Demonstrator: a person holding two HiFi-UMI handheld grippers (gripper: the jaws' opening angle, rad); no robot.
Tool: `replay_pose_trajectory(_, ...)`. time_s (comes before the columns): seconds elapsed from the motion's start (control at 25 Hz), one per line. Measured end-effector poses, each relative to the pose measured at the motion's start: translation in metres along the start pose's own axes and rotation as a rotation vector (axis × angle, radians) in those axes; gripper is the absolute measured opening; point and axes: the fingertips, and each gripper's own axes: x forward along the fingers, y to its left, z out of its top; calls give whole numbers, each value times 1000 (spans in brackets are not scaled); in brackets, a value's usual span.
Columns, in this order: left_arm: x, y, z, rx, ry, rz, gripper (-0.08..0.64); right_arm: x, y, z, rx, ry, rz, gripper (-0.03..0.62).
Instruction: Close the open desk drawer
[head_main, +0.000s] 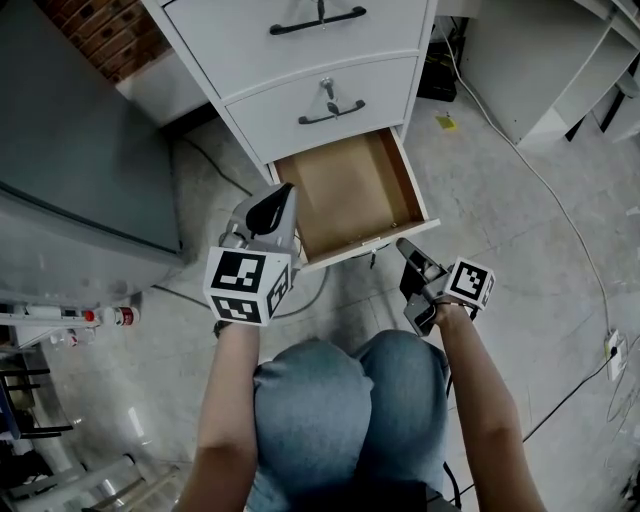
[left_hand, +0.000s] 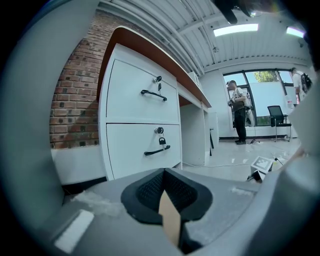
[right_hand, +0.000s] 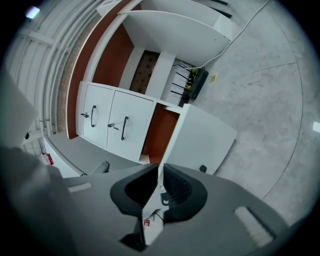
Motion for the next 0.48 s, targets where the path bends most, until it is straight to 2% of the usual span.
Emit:
replay_pose_trajectory(0.12, -2, 1, 1, -12, -4, -3, -2, 3, -8, -8, -4, 30, 11, 60)
replay_pose_trajectory(0.48, -7, 4, -8, -23, 11, -17, -2, 31, -62, -35, 37, 52, -119, 100)
